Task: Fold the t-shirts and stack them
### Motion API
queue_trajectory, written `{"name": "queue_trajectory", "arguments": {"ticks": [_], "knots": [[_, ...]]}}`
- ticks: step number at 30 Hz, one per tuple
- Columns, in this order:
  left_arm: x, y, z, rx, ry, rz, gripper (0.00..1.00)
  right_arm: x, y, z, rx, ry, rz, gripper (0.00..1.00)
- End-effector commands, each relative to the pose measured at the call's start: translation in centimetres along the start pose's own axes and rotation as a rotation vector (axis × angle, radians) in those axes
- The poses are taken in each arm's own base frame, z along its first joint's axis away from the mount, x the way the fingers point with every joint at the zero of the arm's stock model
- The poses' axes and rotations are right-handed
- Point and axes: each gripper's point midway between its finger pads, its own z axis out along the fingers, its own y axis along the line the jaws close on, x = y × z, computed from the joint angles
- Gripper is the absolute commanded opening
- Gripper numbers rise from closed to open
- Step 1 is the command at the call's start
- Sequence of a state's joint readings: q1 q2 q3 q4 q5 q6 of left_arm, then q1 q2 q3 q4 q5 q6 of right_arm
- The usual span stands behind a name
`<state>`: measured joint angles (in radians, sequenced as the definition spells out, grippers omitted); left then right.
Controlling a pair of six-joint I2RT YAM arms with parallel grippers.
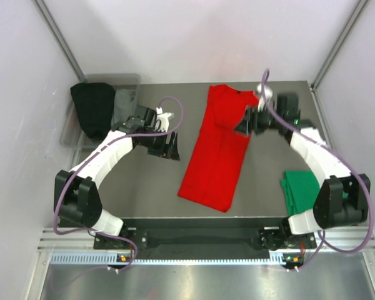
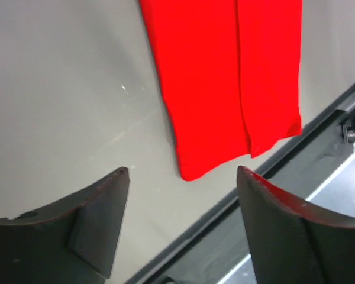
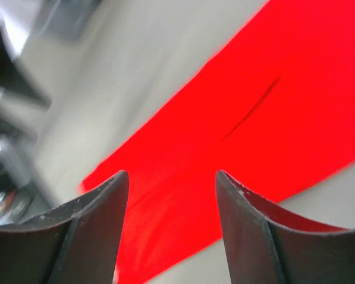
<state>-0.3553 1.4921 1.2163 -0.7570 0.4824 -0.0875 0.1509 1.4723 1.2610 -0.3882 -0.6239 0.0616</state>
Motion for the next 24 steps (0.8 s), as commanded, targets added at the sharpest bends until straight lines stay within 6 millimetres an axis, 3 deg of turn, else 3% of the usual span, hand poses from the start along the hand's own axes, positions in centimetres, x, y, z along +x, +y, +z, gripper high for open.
{"name": "queue_trajectory", "arguments": {"ticks": [1,2,3,5,6,10,14,24], "knots": [[1.9,-0.5,0.3,0.047,0.043,-0.077,0.76,14.0,4.0,-0.3,-0.22,0.29,0.367,0.61],[2.1,-0.6,0.6,0.061,0.044,-0.094,0.74,15.5,4.7,-0.8,-0.234,0.307,0.408,0.61],[3.5,-0.4,1.4,0.069,0.078,-0.125,0.72,18.4,5.5,-1.7,-0.24,0.332,0.495,0.59],[4.2,-0.2,2.3,0.082,0.084,-0.179,0.67,20.7,5.8,-2.5,-0.2,0.345,0.563,0.59],[5.6,0.0,2.9,0.088,0.113,-0.206,0.66,22.5,6.1,-3.3,-0.175,0.367,0.608,0.59],[7.9,0.5,4.4,0.1,0.173,-0.271,0.64,25.6,7.3,-4.7,-0.134,0.43,0.768,0.52],[9.0,0.7,5.7,0.114,0.229,-0.321,0.65,26.9,8.3,-4.8,-0.121,0.491,0.804,0.52],[11.6,1.3,8.3,0.117,0.376,-0.379,0.57,28.9,7.2,-4.6,-0.003,0.562,0.863,0.41]]}}
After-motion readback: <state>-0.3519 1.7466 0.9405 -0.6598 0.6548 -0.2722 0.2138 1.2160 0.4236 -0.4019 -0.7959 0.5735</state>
